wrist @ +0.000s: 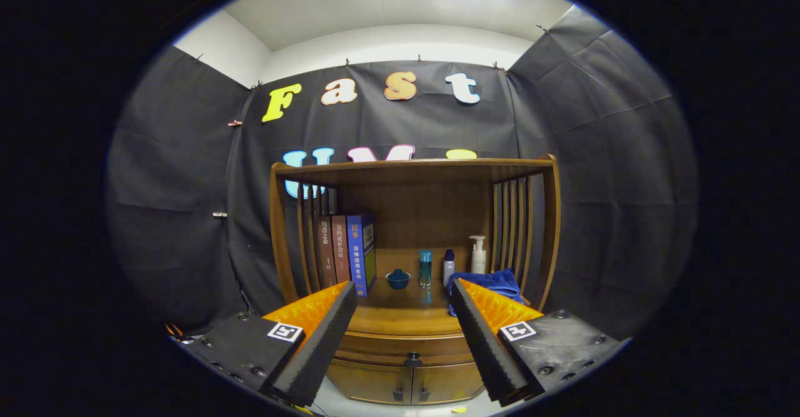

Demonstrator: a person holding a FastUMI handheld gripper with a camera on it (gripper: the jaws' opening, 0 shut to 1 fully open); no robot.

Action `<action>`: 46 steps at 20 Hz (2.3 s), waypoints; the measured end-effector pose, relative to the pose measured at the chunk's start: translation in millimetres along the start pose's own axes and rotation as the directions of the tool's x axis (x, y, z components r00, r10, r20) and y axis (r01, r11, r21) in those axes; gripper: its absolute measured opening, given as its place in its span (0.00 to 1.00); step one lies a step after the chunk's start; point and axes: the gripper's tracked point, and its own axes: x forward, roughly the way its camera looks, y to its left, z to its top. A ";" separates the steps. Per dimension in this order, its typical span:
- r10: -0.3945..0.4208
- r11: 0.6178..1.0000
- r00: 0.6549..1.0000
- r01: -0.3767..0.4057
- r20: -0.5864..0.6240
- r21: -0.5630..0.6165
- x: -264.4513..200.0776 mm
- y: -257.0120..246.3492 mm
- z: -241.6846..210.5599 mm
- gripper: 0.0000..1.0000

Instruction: Pull open the drawer, take out the items inside it, and place them on the countertop above the cabinet.

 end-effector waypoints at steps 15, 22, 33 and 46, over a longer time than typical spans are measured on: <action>-0.021 0.999 0.969 0.027 -0.246 0.023 60.0 -2.3 -154.1 0.99; -0.013 0.997 0.930 0.038 -0.368 0.061 95.7 0.4 -232.6 0.99; -0.054 0.996 0.892 0.080 -0.449 0.040 131.5 -11.1 -320.0 0.88; -0.068 0.998 0.880 0.057 -0.470 -0.037 131.4 -4.5 -333.0 0.29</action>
